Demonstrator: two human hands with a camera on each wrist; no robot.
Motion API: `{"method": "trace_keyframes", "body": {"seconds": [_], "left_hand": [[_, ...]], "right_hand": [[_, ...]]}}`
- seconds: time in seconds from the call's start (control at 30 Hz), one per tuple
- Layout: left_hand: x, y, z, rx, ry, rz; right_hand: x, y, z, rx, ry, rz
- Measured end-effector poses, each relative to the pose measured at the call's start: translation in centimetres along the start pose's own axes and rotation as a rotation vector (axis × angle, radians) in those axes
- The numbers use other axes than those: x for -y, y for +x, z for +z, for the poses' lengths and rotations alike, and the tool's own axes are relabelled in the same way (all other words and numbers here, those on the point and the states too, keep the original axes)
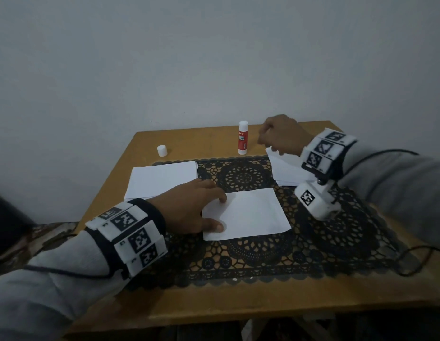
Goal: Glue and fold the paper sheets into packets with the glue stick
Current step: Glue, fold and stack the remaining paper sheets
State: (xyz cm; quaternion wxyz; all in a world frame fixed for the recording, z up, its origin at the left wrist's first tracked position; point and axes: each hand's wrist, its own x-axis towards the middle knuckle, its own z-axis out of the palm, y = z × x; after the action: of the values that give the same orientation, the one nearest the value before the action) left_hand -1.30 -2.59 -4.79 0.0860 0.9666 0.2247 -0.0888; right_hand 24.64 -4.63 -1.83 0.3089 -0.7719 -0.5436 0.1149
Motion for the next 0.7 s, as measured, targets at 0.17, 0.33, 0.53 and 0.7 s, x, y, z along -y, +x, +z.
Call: {"method": "trace_keyframes", "body": {"seconds": [0.17, 0.33, 0.53, 0.7], "left_hand": [[0.7, 0.0, 0.0, -0.027, -0.039, 0.045], [1.2, 0.1, 0.2, -0.041, -0.057, 0.074], [1.2, -0.2, 0.1, -0.048, -0.058, 0.081], [1.0, -0.1, 0.0, -0.031, -0.042, 0.073]], "right_hand": [[0.8, 2.2, 2.0, 0.018, 0.177, 0.151], [0.9, 3.1, 3.1, 0.027, 0.163, 0.174], [1.0, 3.6, 3.3, 0.023, 0.139, 0.158], [1.1, 3.6, 3.6, 0.004, 0.115, 0.135]]}}
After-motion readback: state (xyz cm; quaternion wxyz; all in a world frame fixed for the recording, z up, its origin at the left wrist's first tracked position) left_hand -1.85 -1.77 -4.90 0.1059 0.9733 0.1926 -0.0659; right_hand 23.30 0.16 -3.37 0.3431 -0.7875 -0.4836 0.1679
